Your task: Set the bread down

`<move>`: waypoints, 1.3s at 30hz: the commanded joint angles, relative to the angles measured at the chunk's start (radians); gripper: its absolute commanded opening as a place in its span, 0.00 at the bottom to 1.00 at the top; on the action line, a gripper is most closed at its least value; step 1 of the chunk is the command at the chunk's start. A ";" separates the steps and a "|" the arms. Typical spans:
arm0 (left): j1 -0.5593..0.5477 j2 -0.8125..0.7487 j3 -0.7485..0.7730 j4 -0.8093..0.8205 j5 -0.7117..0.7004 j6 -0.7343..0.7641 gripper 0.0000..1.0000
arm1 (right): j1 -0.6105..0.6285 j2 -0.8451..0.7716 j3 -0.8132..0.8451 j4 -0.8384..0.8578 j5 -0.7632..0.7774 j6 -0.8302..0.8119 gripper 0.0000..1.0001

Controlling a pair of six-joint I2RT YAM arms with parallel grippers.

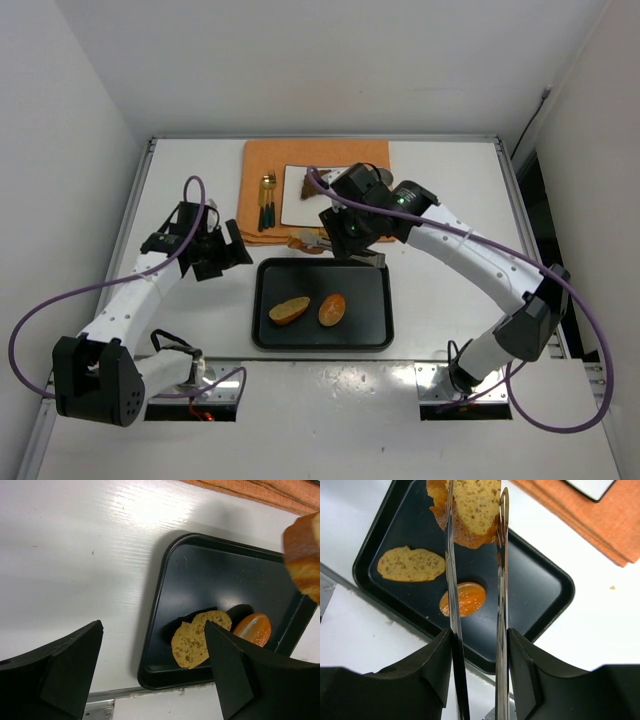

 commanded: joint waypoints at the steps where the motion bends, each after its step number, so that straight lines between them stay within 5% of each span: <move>1: 0.016 -0.012 0.016 0.015 0.003 0.014 0.88 | -0.001 -0.016 0.062 0.005 0.069 -0.011 0.45; 10: 0.016 -0.003 0.025 0.015 0.003 0.014 0.88 | -0.031 0.010 0.123 0.077 0.316 0.033 0.45; 21: 0.016 -0.003 0.025 0.015 0.003 0.023 0.88 | -0.108 0.270 0.203 0.267 0.541 0.136 0.45; 39: 0.026 0.006 0.025 0.025 0.022 0.042 0.88 | -0.126 0.333 0.060 0.368 0.431 0.205 0.59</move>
